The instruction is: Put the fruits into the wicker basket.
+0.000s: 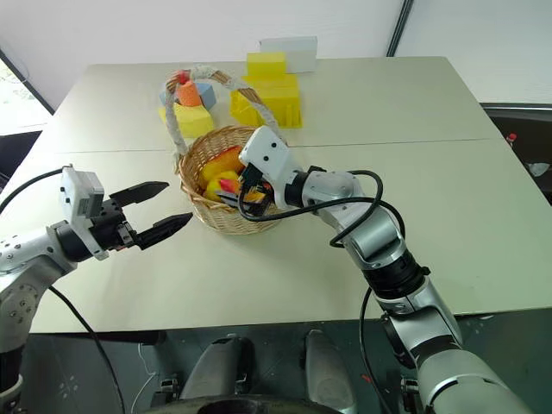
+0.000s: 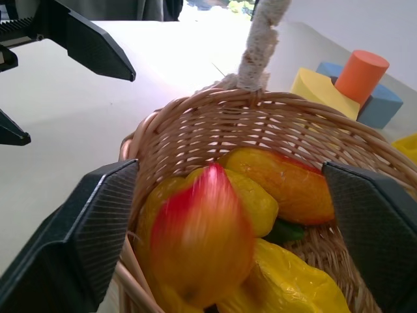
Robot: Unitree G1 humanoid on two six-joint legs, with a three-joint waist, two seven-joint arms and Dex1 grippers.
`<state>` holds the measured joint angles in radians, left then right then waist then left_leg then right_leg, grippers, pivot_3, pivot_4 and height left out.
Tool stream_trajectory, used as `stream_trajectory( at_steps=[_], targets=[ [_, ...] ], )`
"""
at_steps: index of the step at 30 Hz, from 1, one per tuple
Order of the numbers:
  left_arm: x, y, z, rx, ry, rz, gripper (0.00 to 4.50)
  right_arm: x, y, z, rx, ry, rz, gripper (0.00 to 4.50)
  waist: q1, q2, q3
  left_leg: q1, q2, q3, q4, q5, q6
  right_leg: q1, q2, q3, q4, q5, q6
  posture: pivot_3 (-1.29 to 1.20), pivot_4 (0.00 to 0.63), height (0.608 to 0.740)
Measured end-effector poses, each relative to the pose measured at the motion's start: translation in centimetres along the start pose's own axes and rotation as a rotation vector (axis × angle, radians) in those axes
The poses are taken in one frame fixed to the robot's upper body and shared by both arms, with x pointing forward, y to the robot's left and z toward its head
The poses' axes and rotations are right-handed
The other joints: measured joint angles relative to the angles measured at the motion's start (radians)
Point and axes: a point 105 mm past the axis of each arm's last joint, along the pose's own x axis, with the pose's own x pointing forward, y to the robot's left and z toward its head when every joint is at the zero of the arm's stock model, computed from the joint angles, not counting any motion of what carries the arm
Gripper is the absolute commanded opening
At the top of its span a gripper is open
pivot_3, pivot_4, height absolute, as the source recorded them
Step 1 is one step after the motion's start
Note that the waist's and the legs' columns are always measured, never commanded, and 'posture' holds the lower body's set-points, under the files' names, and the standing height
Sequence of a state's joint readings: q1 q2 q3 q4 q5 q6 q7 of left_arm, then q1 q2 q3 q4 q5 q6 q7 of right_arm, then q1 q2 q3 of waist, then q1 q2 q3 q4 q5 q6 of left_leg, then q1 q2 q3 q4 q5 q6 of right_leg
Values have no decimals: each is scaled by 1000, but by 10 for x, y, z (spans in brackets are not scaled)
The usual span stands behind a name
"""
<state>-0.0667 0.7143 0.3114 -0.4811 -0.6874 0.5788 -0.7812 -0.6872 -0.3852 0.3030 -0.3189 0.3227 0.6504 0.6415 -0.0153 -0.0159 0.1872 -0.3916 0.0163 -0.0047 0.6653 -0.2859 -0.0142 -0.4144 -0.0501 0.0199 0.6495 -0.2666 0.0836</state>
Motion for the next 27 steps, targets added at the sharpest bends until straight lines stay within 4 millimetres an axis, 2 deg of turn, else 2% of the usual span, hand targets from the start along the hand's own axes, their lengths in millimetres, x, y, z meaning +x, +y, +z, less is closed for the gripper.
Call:
stream_trajectory(
  at_steps=[4,6,9,13,19,22,27],
  targets=[
    [7,-4,2,0,-12,-28,4500,-30,13,24,34,-130,84,4447,3,0,0,0,0,0,0,0,0,1,0,0,-1,0,0,0,150,740],
    [8,-5,3,-3,-19,-36,4500,-53,13,16,91,-109,91,4447,5,0,0,1,0,-1,0,0,0,3,-1,0,-2,0,0,0,150,740],
    [13,-9,4,-14,-31,-60,4500,-78,9,-9,152,-11,31,4447,3,0,0,1,0,-1,0,0,0,3,-1,0,-2,0,0,0,150,740],
    [22,-15,4,-26,-51,-95,4500,-81,-13,-22,191,2,-137,4447,-9,0,0,4,1,1,0,0,0,3,4,1,0,0,0,0,150,740],
    [32,-22,5,-43,-70,-126,4500,-56,-45,-43,263,-28,-337,4447,-5,0,0,2,0,1,0,0,0,1,5,2,1,0,0,0,150,740],
    [34,-23,4,-50,-77,-121,4500,-46,-53,-46,274,-46,-373,3617,-2,0,0,1,1,1,0,0,0,1,4,2,1,0,0,0,150,740],
    [34,-25,4,-52,-78,-112,4500,-42,-55,-50,287,-55,-382,1072,2,0,0,0,0,1,0,0,0,1,1,1,0,0,0,0,150,740]
  ],
)
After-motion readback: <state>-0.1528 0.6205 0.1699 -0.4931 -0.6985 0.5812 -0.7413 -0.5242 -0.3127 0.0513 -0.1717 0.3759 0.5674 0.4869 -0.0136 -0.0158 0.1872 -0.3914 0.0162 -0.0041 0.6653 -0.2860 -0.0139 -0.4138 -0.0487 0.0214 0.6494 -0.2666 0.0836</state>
